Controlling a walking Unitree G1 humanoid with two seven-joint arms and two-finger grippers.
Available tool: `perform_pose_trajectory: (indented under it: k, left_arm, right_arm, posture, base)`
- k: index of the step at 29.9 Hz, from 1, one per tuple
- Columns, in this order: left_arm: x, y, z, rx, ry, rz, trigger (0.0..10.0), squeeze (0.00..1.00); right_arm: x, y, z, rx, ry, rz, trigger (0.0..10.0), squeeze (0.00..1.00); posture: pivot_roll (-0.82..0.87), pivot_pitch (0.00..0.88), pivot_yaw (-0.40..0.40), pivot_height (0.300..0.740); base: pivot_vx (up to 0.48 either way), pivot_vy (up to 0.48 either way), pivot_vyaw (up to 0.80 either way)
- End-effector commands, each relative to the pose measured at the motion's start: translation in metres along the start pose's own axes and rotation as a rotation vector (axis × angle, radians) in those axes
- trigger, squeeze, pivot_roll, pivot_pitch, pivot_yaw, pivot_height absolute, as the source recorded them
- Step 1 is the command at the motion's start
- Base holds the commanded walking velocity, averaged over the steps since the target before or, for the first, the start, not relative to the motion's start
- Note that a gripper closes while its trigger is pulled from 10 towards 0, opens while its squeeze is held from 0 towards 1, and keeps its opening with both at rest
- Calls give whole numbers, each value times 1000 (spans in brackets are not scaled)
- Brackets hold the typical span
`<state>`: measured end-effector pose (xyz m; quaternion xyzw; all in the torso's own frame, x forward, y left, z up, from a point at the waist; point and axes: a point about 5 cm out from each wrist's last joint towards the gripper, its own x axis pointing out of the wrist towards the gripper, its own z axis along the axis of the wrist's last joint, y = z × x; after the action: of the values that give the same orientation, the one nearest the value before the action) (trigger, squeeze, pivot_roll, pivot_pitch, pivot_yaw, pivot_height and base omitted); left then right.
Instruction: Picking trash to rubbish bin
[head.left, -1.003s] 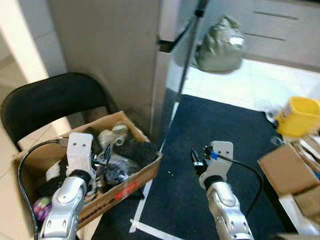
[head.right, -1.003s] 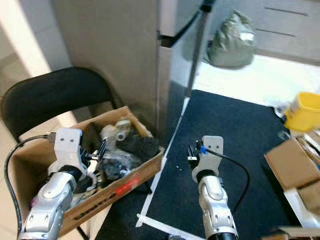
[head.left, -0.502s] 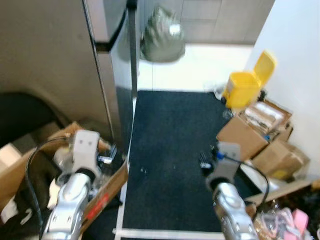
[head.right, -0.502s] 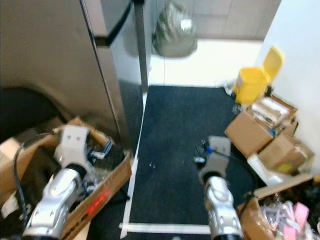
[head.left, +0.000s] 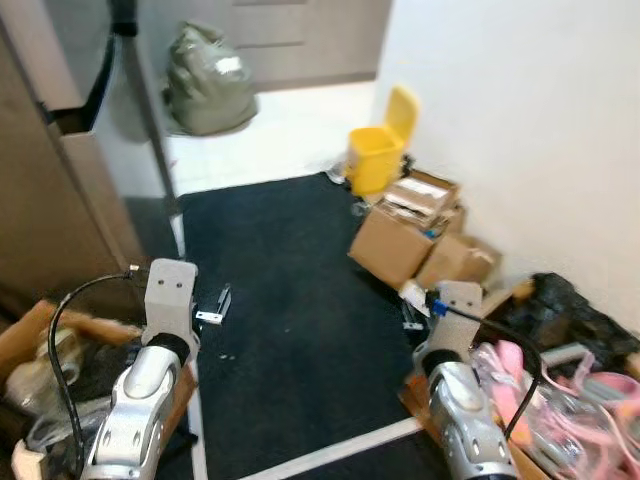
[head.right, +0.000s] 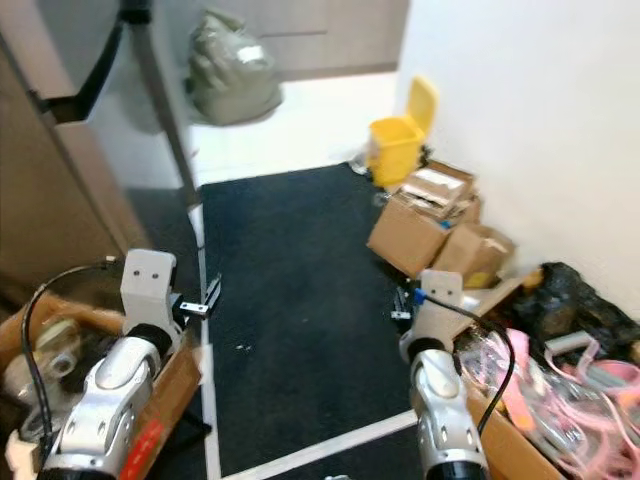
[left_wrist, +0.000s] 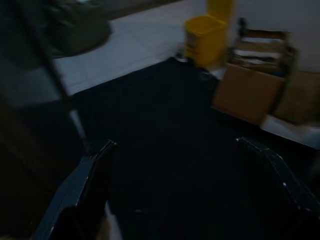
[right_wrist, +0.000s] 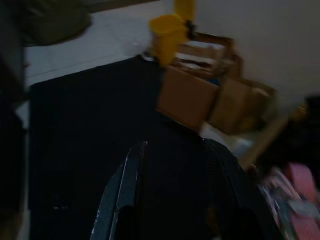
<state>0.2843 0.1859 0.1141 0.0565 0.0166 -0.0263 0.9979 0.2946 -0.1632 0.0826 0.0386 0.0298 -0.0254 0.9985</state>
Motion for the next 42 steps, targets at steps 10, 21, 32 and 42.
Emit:
perform_pose_trajectory:
  k: [10,21,32,42]
  left_arm:
    - [-1,-1,-7,-4,37,-3,10000,0]
    - [-1,0,-8,7,43,-4,10000,0]
    - [1,1,-6,17,39,-24,10000,0]
    - [0,-1,-7,14,43,-25,10000,0]
  right_arm:
    - [-4,1,-7,11,29,-9,10000,0]
    - [-4,3,-8,14,35,-4,10000,0]
    - [-6,4,-9,25,33,-20,10000,0]
    - [-4,5,-10,19,36,-8,10000,0]
  posture:
    - [-29,115,-5,740]
    - [-25,102,3,740]
    - [-21,90,15,740]
    - [-20,92,10,740]
  base:
    - [0,0,-800]
    - [0,0,-800]
    - [0,0,-800]
    - [0,0,-800]
